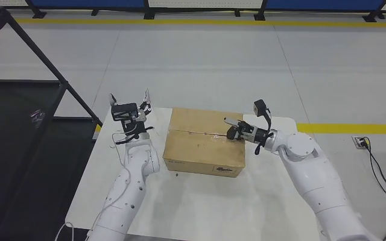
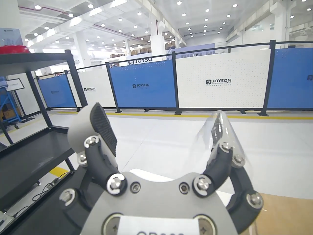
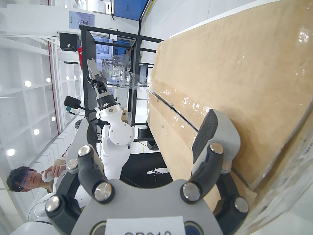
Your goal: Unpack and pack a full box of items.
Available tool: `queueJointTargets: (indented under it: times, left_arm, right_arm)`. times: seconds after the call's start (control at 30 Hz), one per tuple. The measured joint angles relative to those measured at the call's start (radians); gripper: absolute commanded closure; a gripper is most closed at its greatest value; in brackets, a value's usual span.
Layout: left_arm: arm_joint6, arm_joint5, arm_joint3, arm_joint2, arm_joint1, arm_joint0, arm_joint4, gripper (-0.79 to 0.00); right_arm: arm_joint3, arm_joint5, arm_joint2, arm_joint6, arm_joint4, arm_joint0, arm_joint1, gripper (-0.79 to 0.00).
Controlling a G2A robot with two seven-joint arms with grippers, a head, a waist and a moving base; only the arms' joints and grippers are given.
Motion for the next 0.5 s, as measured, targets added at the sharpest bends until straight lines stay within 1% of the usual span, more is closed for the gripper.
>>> queueJointTargets:
  times: [0.13,0.27,0.33,0.5]
  left_arm:
    - [-0.017,-0.005,-0.009,0.031,-0.011,-0.008,0.019,-0.785]
    - [-0.028,-0.005,-0.008,0.064,-0.024,-0.016,0.036,-0.785]
    - [-0.032,-0.004,-0.005,0.077,-0.03,-0.02,0.045,-0.785]
    - [-0.038,-0.004,0.009,0.105,-0.044,-0.03,0.058,-0.785]
  right_arm:
    - [-0.021,-0.02,0.032,-0.012,0.022,-0.024,0.009,-0.785]
    - [-0.061,-0.059,0.095,-0.043,0.074,-0.068,0.024,-0.785]
    - [-0.087,-0.072,0.133,-0.036,0.113,-0.096,0.033,-0.785]
    - [-0.137,-0.07,0.202,-0.038,0.135,-0.152,0.053,-0.785]
